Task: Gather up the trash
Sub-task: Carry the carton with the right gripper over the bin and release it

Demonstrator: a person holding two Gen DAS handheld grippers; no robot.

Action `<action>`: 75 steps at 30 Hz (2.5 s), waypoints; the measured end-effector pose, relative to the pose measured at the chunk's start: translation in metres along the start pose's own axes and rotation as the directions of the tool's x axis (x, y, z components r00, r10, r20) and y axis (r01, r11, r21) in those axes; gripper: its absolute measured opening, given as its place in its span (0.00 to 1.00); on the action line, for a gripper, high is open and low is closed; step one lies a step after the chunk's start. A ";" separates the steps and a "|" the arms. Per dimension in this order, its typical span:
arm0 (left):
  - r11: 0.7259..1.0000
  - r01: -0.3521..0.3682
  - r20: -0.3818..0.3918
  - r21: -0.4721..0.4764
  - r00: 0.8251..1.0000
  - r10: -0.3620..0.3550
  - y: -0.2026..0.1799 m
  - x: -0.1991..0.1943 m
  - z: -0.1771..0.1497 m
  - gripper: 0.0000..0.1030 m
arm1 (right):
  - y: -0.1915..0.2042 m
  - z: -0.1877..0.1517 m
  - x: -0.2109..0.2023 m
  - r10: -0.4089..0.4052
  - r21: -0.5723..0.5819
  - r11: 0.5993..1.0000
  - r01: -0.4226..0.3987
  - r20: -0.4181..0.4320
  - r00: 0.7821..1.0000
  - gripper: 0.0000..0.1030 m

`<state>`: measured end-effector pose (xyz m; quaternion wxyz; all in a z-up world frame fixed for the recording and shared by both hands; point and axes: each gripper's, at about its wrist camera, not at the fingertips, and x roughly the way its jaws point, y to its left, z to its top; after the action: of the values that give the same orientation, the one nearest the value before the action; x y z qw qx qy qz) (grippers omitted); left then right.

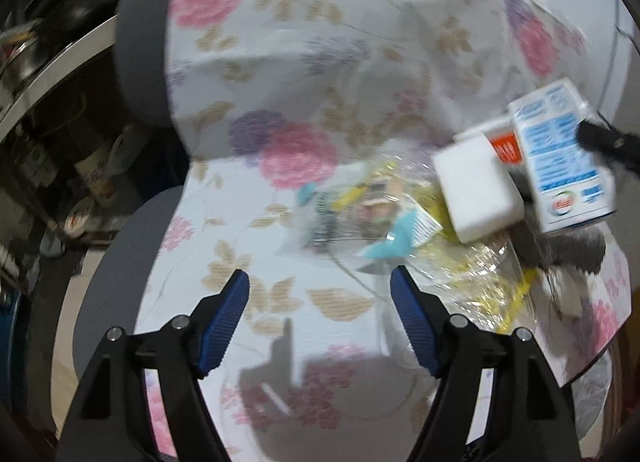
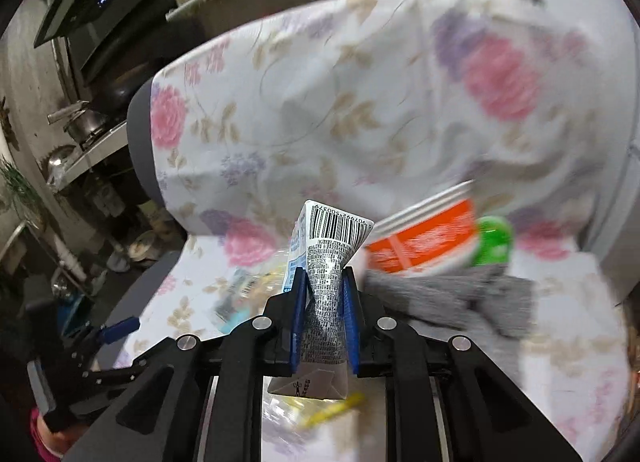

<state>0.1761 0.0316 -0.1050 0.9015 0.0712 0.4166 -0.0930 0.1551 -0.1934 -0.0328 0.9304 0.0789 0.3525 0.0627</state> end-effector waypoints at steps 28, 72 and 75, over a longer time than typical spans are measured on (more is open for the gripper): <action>0.992 0.103 0.237 -0.070 0.968 -0.084 0.002 -0.057 0.046 0.02 | -0.052 -0.028 -0.035 0.007 0.063 0.998 -0.008 0.013 1.000 0.18; 0.442 0.775 -0.485 0.452 0.629 -0.607 -0.438 -0.069 -0.154 0.04 | -0.303 -0.309 -0.252 -0.470 0.496 0.657 0.567 -0.318 0.823 0.20; 0.439 0.777 -0.505 0.450 0.627 -0.592 -0.451 -0.062 -0.153 0.16 | -0.312 -0.316 -0.249 -0.468 0.510 0.637 0.578 -0.340 0.816 0.20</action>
<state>-0.0791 -0.3690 -0.1791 0.6353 0.2052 0.4706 -0.5770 -0.2216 -0.5097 -0.1646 0.8002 0.2530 0.4418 -0.3169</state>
